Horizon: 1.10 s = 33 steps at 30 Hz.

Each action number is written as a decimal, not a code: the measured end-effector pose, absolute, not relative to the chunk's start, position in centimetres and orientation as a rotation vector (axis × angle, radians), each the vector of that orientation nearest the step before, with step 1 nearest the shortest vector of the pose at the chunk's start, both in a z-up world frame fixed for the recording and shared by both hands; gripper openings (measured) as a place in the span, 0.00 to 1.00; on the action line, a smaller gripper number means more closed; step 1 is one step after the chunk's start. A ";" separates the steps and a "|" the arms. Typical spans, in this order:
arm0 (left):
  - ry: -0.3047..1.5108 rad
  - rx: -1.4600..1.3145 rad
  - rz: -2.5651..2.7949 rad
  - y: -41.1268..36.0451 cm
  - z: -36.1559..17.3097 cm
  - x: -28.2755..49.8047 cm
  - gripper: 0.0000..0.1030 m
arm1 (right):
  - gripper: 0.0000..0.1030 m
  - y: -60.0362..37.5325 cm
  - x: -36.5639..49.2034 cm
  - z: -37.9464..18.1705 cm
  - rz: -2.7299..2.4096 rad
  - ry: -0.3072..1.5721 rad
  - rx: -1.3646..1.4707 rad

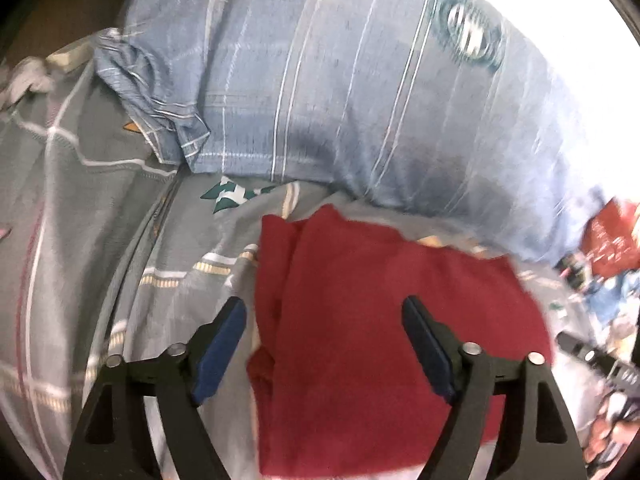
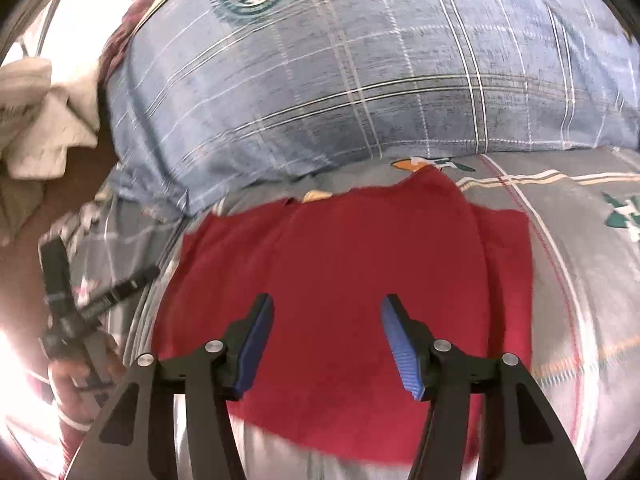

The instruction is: Fold small clothes

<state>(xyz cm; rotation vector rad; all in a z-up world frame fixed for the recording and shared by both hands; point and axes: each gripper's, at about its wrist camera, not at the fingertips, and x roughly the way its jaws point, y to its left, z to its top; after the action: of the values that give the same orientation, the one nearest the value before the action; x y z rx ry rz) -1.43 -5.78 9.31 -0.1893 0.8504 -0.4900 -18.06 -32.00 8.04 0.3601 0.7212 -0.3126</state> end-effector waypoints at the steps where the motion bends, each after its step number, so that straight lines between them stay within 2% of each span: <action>1: 0.846 -0.216 -0.493 -5.1 9.3 -2.1 0.84 | 0.57 -31.1 -18.6 8.5 -0.315 0.725 0.343; 6: 0.858 -0.193 -0.443 -2.8 8.0 -3.5 0.85 | 0.63 -27.2 -19.8 11.2 -0.324 0.714 0.302; 15: 0.865 -0.168 -0.365 -0.3 7.1 -3.5 0.84 | 0.64 -21.6 -12.7 12.6 -0.250 0.749 0.282; 21: 0.875 -0.185 -0.347 0.0 7.6 -2.7 0.85 | 0.65 -20.7 -4.9 8.3 -0.183 0.848 0.325; 27: 0.899 -0.192 -0.326 -0.1 6.7 -1.2 0.84 | 0.65 -20.2 1.5 4.7 -0.179 0.944 0.162; 30: 0.930 -0.190 -0.262 0.5 6.0 -0.2 0.84 | 0.62 -20.4 3.8 3.2 -0.191 0.960 0.037; 33: 0.925 -0.237 -0.218 2.0 6.1 1.0 0.84 | 0.52 -21.2 5.3 1.9 -0.171 0.975 0.063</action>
<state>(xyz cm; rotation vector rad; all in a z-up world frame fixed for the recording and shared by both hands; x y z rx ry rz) 1.01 1.99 6.09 -0.2373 0.9254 -0.2184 5.33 -21.20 1.91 0.0629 0.9748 -0.1706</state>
